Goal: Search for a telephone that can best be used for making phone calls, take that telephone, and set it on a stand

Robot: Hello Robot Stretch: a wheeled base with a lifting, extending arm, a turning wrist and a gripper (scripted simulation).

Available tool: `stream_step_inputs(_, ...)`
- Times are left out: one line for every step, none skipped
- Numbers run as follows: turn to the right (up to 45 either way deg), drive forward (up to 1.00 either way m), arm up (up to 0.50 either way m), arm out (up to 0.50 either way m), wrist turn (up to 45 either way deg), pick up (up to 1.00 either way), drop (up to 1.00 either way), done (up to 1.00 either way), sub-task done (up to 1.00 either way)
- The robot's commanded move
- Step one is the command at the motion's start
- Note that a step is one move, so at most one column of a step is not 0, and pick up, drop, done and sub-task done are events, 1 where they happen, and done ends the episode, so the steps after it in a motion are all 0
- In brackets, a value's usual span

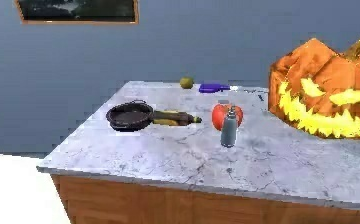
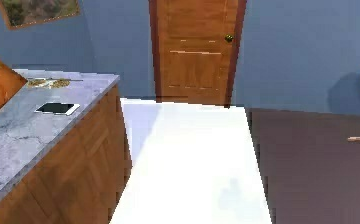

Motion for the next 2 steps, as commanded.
stream_step_inputs(-27.0, 0.00, 0.00, 0.00, 0.0, 0.00, 0.00, 0.00, 0.00)
stream_step_inputs(45.0, 0.00, 0.00, 0.00, 0.0, 0.00, 0.00, 0.00, 0.00)
